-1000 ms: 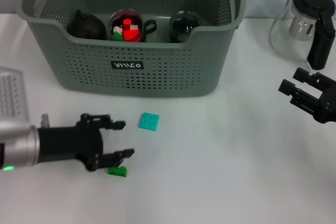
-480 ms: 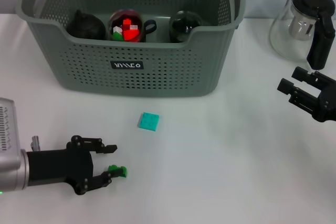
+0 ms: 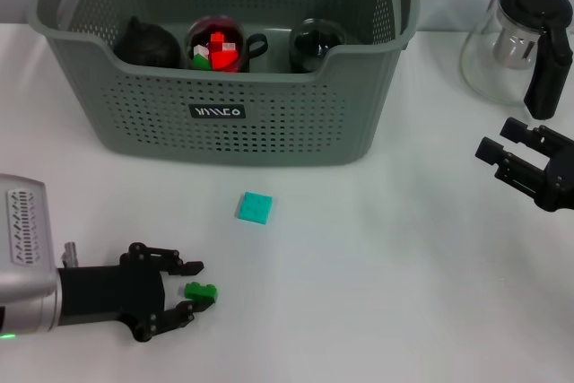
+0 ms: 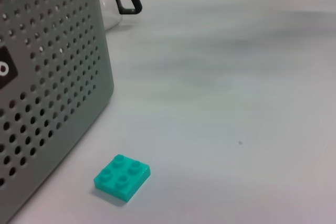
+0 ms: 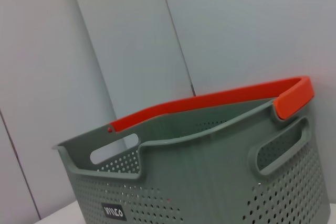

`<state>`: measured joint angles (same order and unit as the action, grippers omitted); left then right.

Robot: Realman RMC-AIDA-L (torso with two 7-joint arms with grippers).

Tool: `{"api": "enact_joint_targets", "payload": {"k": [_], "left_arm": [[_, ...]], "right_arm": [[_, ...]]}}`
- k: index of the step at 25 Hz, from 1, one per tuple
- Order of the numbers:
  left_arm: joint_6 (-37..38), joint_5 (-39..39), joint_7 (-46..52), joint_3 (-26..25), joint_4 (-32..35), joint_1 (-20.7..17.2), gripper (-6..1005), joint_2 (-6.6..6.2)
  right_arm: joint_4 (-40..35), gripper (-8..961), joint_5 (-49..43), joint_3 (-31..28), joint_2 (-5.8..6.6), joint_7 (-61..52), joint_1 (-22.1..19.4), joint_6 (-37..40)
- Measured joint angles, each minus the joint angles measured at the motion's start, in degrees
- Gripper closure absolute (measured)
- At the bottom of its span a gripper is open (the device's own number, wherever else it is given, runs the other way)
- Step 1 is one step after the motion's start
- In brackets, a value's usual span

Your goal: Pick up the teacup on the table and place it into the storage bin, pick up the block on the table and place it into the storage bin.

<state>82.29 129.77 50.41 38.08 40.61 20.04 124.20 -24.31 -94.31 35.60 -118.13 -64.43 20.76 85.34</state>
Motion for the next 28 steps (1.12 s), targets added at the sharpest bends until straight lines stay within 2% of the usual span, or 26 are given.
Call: {"api": "enact_joint_targets", "payload": {"k": [8,19,28], "left_arm": [[-0.34,-0.21,1.44,-0.24,0.49,0.37,555,-0.03],[-1.44,0.8,7.8,0.21,1.34,1.34,859,-0.26],[-0.01,1.55,15.23,0.13,5.19,1.35,862,-0.4]], "right_arm": [[0.04,312,0.0,0.0,0.0,0.0,0.07,-0.09],[-0.04,312,0.0,0.0,0.0,0.0,0.07,-0.06],[-0.04,312,0.0,0.0,0.0,0.0,0.27,-0.08]]}}
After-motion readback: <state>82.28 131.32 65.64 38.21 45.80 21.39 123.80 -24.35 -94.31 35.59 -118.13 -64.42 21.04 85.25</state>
